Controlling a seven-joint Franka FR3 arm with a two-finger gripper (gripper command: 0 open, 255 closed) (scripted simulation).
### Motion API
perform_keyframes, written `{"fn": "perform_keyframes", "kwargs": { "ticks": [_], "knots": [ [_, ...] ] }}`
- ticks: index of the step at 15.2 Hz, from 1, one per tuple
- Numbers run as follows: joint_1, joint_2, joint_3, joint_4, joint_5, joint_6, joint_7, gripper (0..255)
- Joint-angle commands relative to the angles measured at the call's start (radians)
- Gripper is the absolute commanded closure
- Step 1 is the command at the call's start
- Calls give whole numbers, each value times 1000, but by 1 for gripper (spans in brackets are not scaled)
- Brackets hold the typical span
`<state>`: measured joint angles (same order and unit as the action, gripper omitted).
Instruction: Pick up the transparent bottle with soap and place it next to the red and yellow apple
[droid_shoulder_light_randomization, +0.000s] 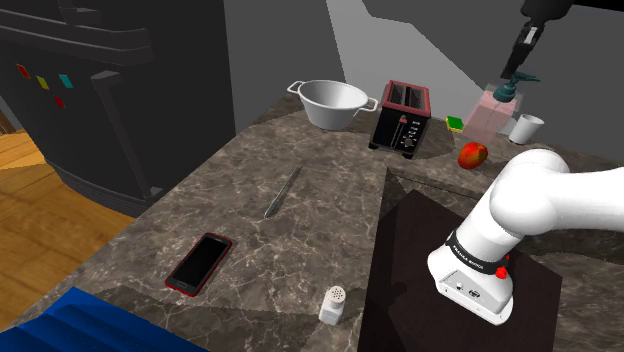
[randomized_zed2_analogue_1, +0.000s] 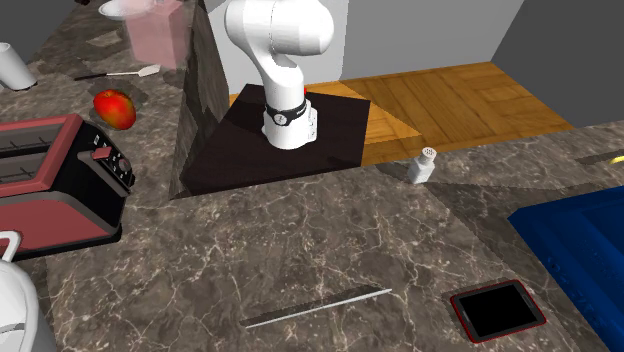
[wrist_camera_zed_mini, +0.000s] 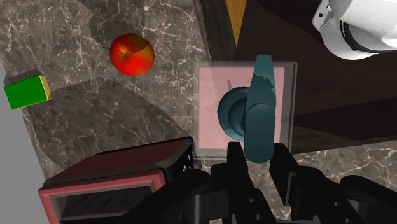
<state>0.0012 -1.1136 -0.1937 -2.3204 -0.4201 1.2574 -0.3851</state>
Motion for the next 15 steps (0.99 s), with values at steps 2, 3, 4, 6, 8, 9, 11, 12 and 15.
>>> {"fn": "perform_keyframes", "kwargs": {
  "ticks": [2,3,4,6,8,9,11,12,15],
  "knots": [
    [-9,-22,-74,4,-73,1,-70,255],
    [-12,-27,-98,9,-96,1,-93,255],
    [-14,-31,-122,16,-119,1,-116,255],
    [-17,-35,-170,33,-165,2,-162,255],
    [-19,-36,-218,54,-210,6,-208,255],
    [-19,-35,-242,66,-232,8,-231,255],
    [-18,-30,-290,94,-274,14,-277,255],
    [-16,-27,-314,109,-295,17,-299,255],
    [-6,-12,-386,161,-353,29,-366,255]
  ]
}}
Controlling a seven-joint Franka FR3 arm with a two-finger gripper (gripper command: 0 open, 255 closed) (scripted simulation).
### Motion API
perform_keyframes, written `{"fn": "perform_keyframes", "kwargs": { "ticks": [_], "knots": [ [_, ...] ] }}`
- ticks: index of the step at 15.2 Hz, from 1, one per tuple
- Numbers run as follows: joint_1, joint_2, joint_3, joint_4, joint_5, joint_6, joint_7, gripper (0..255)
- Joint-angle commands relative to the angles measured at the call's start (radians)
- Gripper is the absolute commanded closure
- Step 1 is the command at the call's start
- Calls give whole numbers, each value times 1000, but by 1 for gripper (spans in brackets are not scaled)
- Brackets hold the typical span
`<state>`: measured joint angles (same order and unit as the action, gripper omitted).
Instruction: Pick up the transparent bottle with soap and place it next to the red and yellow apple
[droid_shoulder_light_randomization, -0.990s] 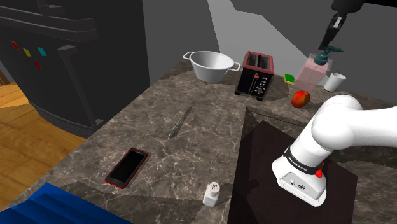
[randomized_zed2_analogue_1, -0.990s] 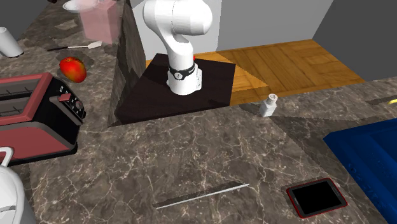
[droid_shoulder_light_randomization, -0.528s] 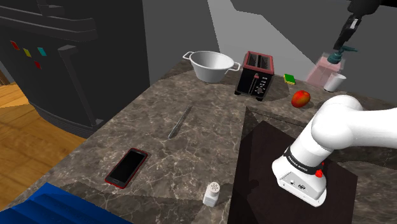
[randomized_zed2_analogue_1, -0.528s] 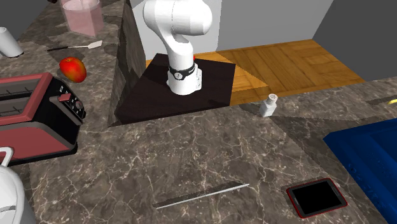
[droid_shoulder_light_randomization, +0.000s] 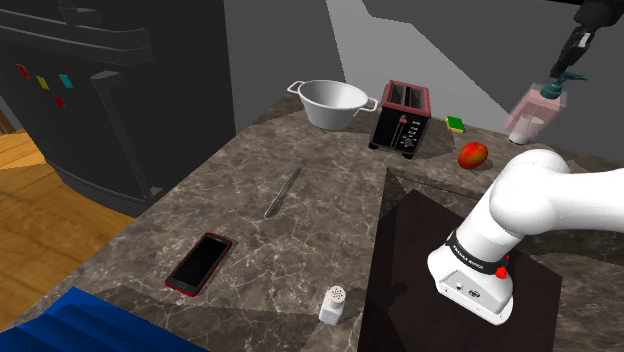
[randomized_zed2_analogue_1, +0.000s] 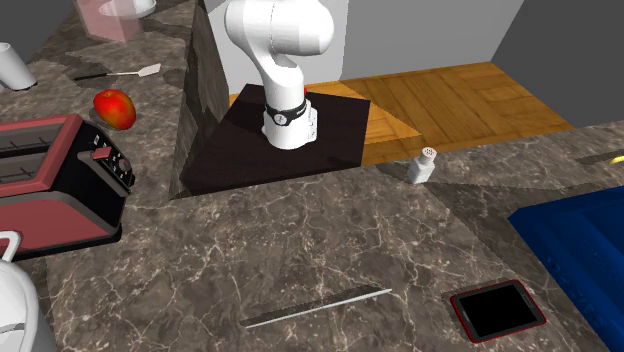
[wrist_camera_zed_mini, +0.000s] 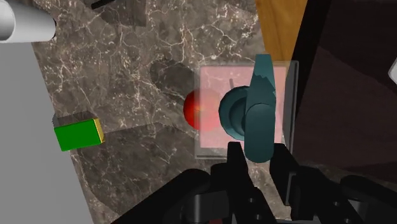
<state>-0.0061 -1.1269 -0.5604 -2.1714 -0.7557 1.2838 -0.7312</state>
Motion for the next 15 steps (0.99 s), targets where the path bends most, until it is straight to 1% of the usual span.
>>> {"fn": "perform_keyframes", "kwargs": {
  "ticks": [1,5,8,12,13,15],
  "knots": [
    [6,7,-43,31,-36,7,-42,255],
    [34,37,-140,119,-103,27,-130,255],
    [66,64,-214,197,-147,43,-196,255],
    [124,103,-317,317,-198,63,-284,255],
    [153,119,-360,370,-215,71,-319,255],
    [144,103,-366,338,-224,86,-310,255]
  ]
}}
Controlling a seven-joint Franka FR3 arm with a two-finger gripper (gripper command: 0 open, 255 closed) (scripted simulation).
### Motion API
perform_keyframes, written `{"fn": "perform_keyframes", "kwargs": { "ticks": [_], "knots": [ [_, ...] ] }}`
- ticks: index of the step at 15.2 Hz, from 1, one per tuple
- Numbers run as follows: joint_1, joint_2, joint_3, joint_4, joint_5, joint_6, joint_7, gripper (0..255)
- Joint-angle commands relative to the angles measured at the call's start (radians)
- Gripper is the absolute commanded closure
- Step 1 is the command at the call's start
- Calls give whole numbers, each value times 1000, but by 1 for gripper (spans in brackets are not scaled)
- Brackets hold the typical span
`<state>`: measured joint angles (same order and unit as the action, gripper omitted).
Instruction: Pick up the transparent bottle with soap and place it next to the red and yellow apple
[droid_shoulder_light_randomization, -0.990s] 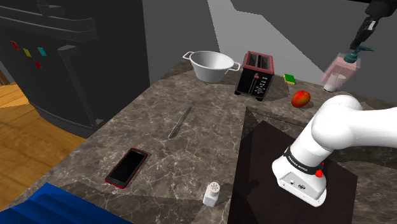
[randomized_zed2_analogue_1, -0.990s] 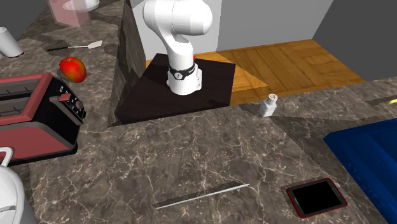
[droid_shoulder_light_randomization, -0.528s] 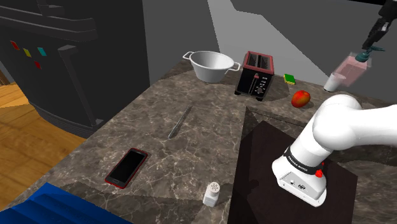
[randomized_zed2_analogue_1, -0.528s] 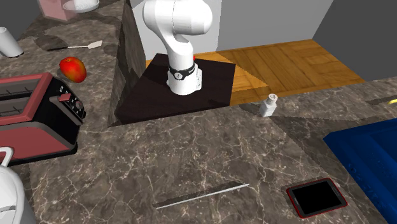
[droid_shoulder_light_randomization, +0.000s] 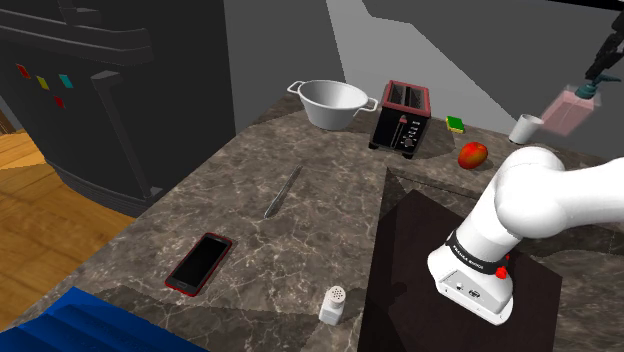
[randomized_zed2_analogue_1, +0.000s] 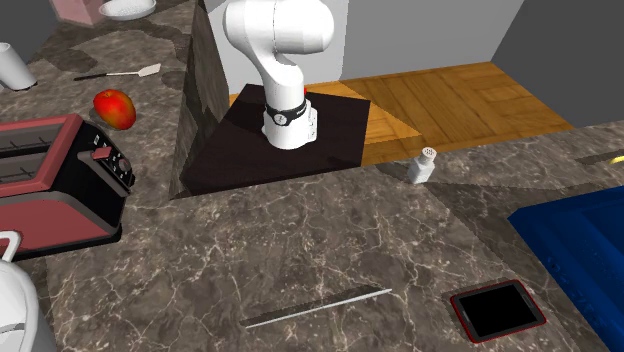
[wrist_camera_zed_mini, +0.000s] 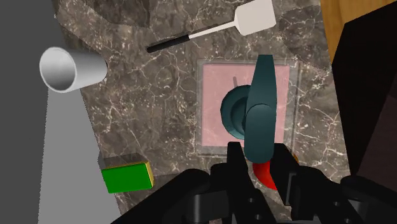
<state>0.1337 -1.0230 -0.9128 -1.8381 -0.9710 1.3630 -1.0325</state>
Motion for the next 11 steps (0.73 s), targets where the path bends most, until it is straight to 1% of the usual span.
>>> {"fn": "perform_keyframes", "kwargs": {
  "ticks": [1,11],
  "knots": [
    [0,-9,-17,-11,-13,15,-5,255],
    [-40,-80,-61,-154,-64,93,33,255]
  ]
}}
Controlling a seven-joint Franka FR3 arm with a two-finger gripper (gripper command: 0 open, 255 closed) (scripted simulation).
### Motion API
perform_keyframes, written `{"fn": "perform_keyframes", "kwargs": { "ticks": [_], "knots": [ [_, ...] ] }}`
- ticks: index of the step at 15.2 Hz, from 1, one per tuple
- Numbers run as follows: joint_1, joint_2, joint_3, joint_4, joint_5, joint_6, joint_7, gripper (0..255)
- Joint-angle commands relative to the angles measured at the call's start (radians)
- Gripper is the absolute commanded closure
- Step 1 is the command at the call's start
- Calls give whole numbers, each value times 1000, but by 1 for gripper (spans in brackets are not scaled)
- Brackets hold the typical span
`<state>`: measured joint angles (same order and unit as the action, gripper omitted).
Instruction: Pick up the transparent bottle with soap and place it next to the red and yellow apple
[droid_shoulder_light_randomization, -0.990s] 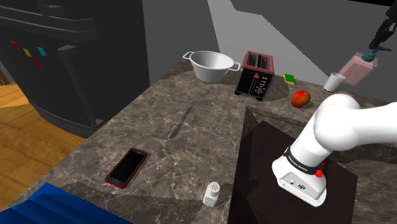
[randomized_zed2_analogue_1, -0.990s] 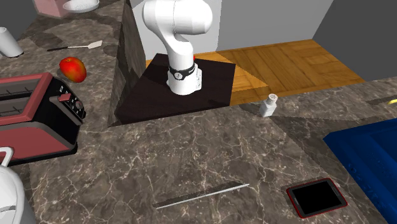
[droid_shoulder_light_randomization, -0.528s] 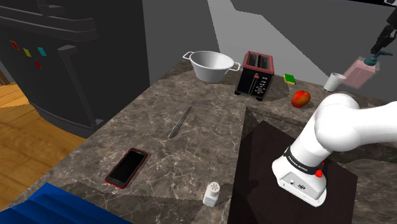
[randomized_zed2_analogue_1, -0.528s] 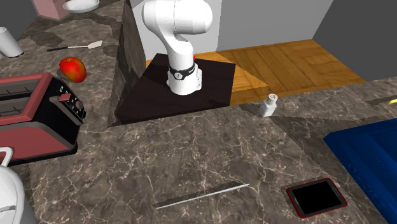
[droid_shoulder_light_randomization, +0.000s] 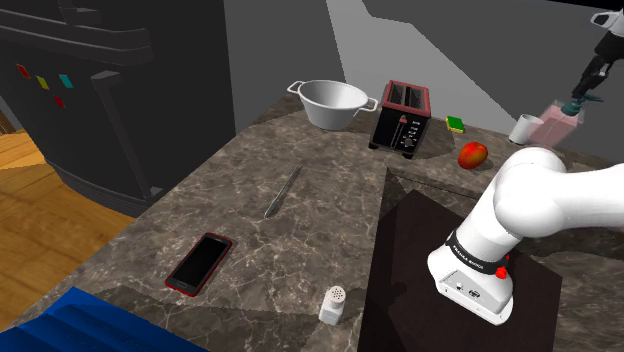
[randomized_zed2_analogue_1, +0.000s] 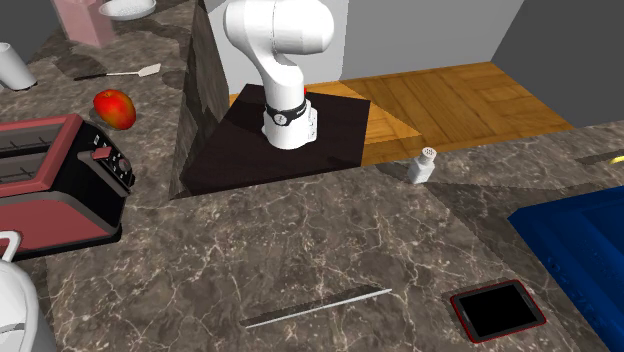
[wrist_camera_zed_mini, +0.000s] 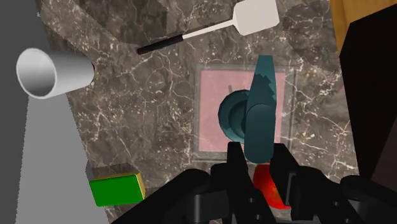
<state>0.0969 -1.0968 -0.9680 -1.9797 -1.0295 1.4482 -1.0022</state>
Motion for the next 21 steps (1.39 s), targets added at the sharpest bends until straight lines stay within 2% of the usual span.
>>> {"fn": "perform_keyframes", "kwargs": {
  "ticks": [1,21],
  "knots": [
    [-7,-13,-11,-25,-11,16,6,255],
    [-63,-113,-154,-244,-148,169,67,255]
  ]
}}
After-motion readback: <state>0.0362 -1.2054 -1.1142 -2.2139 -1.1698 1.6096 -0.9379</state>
